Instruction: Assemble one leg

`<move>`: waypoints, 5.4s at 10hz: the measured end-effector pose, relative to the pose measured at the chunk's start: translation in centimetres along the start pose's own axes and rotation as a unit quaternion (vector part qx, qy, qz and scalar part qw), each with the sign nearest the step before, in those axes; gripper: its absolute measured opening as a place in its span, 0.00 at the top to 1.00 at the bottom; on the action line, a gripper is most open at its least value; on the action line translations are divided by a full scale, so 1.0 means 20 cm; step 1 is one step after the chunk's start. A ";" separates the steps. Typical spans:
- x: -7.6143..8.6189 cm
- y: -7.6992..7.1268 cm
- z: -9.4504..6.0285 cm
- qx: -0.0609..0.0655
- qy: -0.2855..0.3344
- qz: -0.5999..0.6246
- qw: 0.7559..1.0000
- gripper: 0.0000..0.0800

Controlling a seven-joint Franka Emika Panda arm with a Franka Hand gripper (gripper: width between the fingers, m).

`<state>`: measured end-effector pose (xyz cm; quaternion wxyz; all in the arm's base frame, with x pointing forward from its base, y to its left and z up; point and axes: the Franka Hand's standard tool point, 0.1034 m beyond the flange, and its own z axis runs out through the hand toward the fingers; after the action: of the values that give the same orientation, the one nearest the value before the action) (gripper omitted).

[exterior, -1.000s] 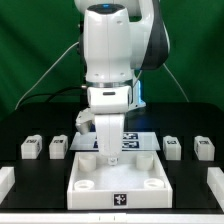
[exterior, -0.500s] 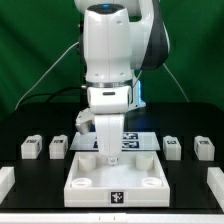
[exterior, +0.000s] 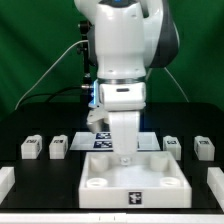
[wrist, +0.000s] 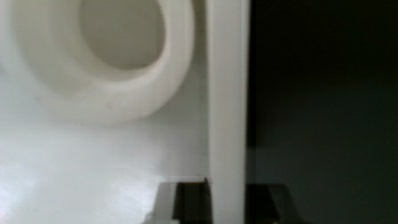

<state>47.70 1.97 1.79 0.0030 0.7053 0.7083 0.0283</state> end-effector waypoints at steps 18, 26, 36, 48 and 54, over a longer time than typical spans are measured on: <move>0.20 0.10 0.06 0.078 -0.009 0.015 0.997 0.20; 0.21 0.06 -0.13 0.073 -0.018 0.105 0.992 0.19; 0.76 -0.22 -0.15 0.074 -0.042 0.629 0.773 0.19; 0.81 -0.39 -0.08 0.320 -0.339 0.563 0.682 0.19; 0.84 -0.49 0.05 0.321 -0.364 0.581 0.653 0.19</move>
Offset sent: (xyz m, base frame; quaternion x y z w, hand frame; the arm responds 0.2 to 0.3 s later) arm 0.0410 0.0230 0.0003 0.0013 0.0010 0.0357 0.9994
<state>37.91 18.77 1.01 0.0168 0.8839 0.0608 -0.4635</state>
